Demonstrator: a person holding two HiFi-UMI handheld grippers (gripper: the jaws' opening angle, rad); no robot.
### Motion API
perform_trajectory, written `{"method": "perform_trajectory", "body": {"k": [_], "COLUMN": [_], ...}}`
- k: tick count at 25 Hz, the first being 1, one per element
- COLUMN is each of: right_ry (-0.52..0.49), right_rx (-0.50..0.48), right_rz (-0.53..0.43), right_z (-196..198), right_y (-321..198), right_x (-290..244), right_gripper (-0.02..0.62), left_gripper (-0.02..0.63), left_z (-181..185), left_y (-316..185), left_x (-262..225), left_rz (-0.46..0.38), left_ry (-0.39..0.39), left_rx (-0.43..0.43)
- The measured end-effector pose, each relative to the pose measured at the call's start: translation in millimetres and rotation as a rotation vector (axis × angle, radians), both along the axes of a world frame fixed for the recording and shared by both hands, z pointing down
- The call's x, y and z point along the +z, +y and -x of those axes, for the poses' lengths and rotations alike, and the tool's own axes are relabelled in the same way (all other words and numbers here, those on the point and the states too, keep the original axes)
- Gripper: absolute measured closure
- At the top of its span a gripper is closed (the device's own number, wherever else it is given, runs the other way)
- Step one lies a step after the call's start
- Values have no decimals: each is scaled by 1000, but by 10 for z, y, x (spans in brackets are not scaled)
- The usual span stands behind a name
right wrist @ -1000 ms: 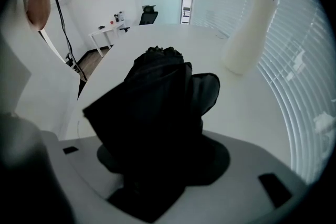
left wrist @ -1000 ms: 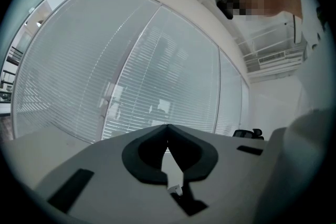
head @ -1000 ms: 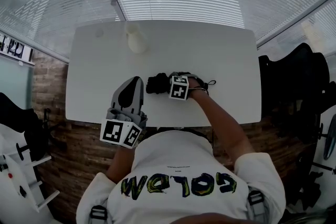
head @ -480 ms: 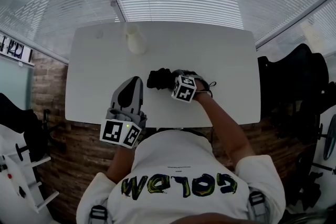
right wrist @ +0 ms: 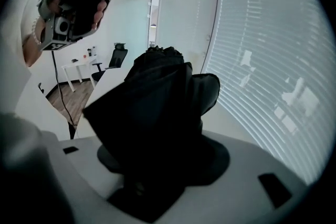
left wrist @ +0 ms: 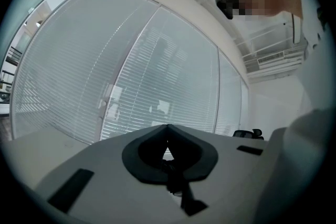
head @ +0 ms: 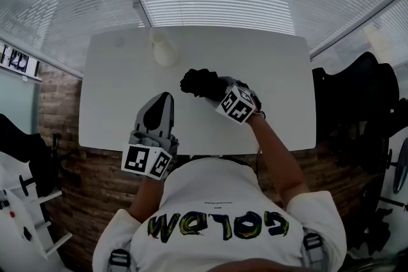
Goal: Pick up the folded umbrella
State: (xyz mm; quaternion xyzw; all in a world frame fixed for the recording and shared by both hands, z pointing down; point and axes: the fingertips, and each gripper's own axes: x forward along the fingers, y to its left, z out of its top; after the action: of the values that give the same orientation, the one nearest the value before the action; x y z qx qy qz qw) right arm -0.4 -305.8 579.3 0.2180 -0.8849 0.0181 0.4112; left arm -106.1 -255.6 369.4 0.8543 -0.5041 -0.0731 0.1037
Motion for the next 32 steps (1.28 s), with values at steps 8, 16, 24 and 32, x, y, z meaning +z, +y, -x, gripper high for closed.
{"method": "perform_trajectory", "body": {"k": [8, 16, 24, 32], "right_ry": [-159, -349, -518, -675], "right_rx": [72, 168, 234, 289], "right_rz": [-66, -124, -215, -259], "right_z": [-106, -266, -506, -735], "right_y": [-2, 55, 162, 310], "right_x": [-463, -1003, -1591, -2019], "right_gripper": [353, 351, 351, 348], "left_gripper": [597, 597, 597, 597], "left_z": [-31, -70, -133, -159], "left_y": [26, 11, 23, 1], "left_x": [-13, -37, -61, -81], "left_rz": [-5, -7, -11, -17], "left_ry": [-3, -11, -13, -13], "left_rx": [1, 13, 26, 33]}}
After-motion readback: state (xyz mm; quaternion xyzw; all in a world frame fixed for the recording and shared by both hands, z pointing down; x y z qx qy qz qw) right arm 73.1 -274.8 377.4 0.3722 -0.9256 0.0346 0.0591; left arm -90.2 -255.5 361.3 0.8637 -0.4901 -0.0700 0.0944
